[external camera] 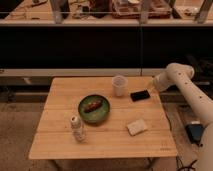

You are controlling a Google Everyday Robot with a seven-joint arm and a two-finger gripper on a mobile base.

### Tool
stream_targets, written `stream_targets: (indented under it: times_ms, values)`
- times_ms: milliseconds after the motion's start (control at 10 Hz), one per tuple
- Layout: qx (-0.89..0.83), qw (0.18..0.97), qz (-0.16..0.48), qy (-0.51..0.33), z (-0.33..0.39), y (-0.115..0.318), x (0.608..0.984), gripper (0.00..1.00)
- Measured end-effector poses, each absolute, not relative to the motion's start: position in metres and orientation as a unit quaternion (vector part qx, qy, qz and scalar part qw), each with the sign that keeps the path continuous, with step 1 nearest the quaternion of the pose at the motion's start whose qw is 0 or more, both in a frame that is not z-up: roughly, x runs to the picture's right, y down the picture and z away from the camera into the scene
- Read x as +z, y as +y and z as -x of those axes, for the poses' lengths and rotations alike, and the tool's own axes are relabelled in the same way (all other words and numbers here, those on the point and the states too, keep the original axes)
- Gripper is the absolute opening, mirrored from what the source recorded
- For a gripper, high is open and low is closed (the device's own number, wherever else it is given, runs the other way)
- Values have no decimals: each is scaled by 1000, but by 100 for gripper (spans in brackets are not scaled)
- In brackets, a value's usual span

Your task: Place the eraser on the white sponge

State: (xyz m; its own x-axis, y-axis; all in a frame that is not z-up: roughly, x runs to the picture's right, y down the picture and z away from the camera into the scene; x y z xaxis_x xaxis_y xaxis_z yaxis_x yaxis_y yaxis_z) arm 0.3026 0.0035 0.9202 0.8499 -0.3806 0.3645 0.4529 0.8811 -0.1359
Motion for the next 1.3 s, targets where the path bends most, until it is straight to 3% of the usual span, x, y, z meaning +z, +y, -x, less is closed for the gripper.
stream_targets:
  times_ms: [1300]
  values:
    - [-179, 944, 211, -179, -289, 22, 974, 80]
